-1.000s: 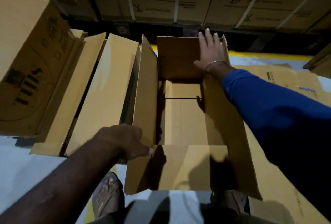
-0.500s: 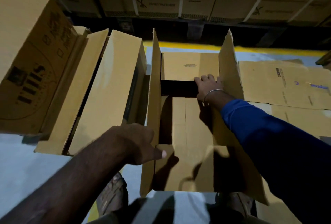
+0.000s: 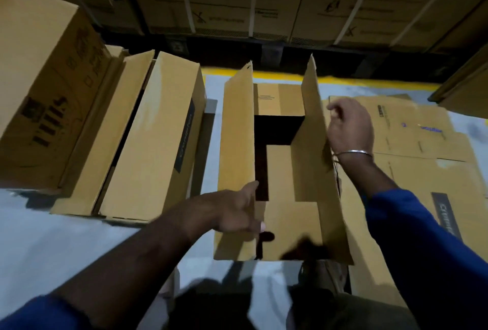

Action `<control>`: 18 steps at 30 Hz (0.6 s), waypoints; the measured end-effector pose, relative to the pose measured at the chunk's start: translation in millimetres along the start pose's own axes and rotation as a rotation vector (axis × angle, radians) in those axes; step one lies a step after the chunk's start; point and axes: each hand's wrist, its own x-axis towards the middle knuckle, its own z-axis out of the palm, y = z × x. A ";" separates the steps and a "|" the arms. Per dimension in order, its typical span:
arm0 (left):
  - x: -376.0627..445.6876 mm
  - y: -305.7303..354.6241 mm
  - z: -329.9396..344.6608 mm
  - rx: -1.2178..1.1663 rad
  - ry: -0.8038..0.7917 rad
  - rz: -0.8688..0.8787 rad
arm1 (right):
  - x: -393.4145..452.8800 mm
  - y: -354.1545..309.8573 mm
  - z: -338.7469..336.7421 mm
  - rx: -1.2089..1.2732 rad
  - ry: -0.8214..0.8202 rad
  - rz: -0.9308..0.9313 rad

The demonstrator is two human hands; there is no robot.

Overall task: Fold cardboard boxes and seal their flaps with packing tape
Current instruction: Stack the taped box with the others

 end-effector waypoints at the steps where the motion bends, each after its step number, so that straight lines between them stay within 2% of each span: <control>1: 4.6 -0.7 4.5 -0.014 0.013 -0.006 | -10.0 12.5 -6.1 0.113 -0.011 0.190; 3: 16.2 -4.9 18.2 -0.053 0.043 -0.018 | -36.3 32.6 -10.1 0.300 -0.106 0.546; 5: 31.3 -11.0 38.2 -0.099 0.114 -0.016 | -70.6 43.9 -7.4 0.360 -0.292 0.712; 9: 56.3 -32.9 83.2 -0.153 0.401 0.028 | -134.5 35.6 0.3 0.387 -0.613 0.809; 12: 62.8 -48.7 119.3 -0.248 0.678 0.030 | -178.4 32.2 16.6 0.254 -0.727 0.814; 13: 63.7 -50.8 130.4 -0.243 0.785 0.000 | -190.6 32.6 20.2 0.237 -0.730 0.835; 15: 63.3 -51.5 145.3 -0.244 0.920 -0.167 | -208.5 37.4 25.4 0.235 -0.739 0.884; 16: 63.3 -52.7 149.0 -0.303 0.922 -0.276 | -213.4 39.0 26.0 0.246 -0.736 0.914; 18: 73.8 -65.9 153.9 -0.512 0.792 -0.454 | -218.6 43.6 27.8 0.319 -0.718 0.987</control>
